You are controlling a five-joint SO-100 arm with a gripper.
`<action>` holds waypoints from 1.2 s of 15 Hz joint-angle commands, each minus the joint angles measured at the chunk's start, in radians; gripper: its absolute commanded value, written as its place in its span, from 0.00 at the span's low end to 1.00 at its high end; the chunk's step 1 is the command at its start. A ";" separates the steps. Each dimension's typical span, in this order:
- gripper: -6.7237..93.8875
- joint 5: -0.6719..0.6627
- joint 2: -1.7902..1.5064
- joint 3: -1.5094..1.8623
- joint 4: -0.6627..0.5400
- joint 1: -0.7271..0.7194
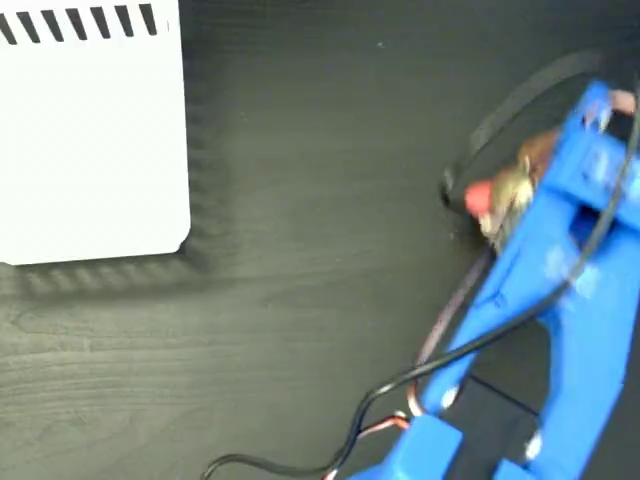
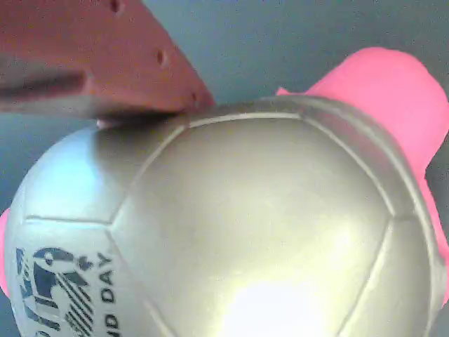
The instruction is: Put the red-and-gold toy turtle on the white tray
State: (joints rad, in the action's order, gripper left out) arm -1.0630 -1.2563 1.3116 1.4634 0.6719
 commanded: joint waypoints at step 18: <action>0.07 1.359 -0.071 -0.443 0.189 -1.014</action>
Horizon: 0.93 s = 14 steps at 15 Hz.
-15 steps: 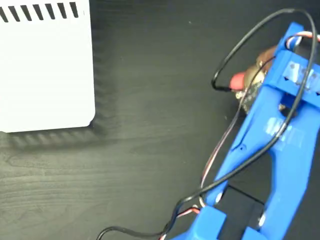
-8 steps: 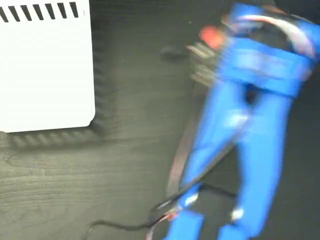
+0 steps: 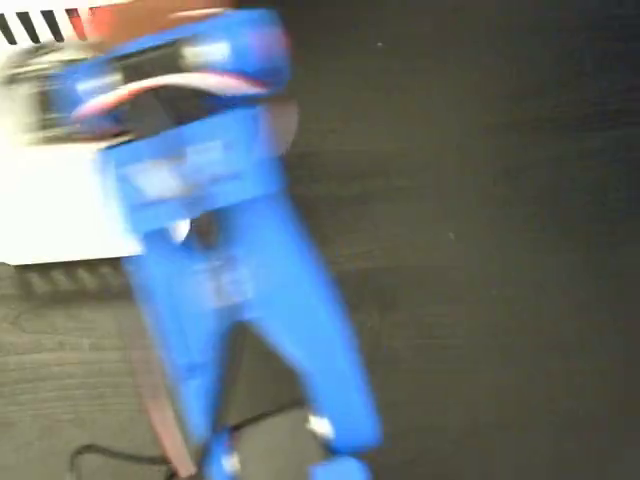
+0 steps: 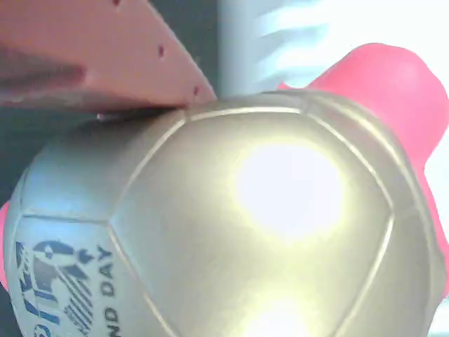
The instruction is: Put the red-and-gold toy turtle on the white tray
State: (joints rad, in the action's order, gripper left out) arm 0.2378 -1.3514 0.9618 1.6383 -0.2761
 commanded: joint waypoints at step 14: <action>0.07 0.058 0.367 -0.327 0.011 -0.100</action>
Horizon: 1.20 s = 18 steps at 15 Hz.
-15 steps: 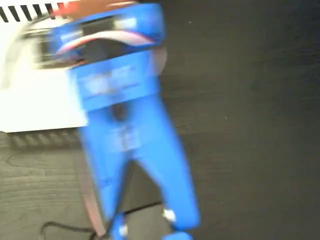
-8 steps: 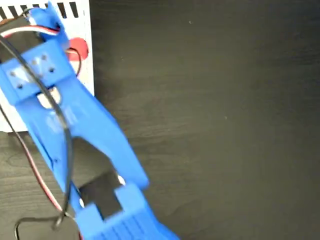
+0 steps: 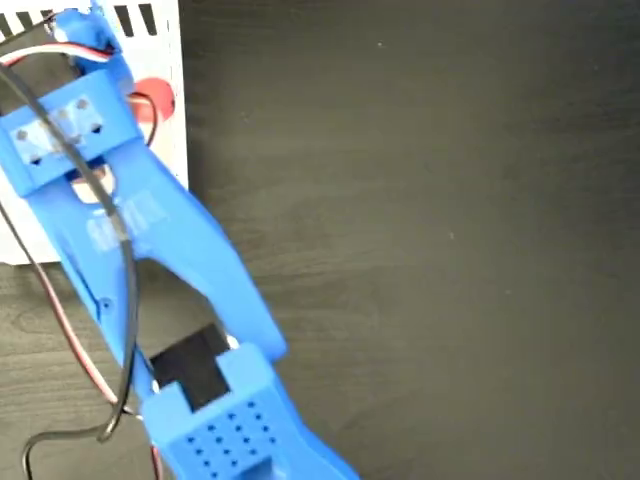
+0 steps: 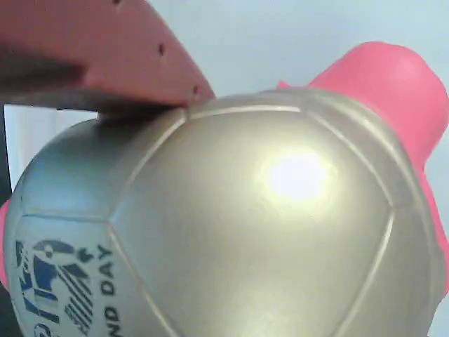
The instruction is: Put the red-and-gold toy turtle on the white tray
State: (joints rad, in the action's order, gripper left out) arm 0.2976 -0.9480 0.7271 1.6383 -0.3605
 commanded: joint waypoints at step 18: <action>0.65 -0.040 0.032 -0.132 0.014 -0.051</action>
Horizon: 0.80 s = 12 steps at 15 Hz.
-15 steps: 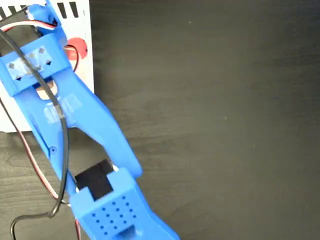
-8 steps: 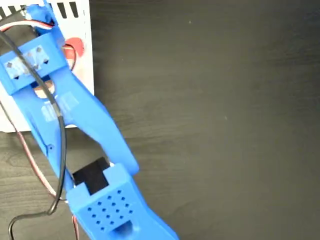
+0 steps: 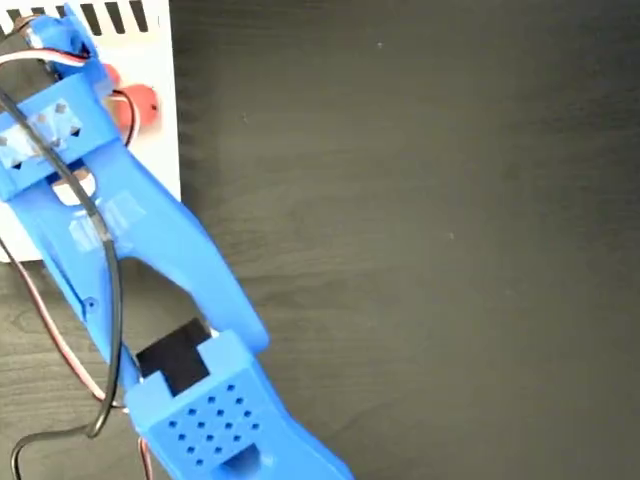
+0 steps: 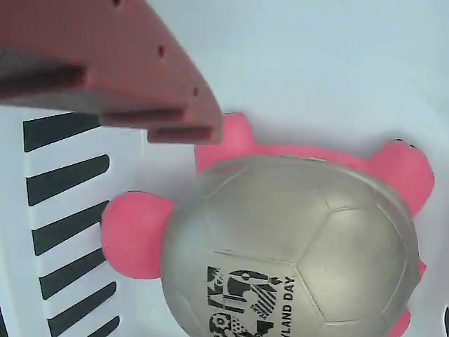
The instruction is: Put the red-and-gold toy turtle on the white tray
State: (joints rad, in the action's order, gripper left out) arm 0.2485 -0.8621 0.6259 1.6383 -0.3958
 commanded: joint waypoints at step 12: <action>0.07 -0.031 -0.483 0.031 0.026 0.064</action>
State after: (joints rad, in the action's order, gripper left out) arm 0.2224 -1.1259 0.6397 1.6705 -0.3451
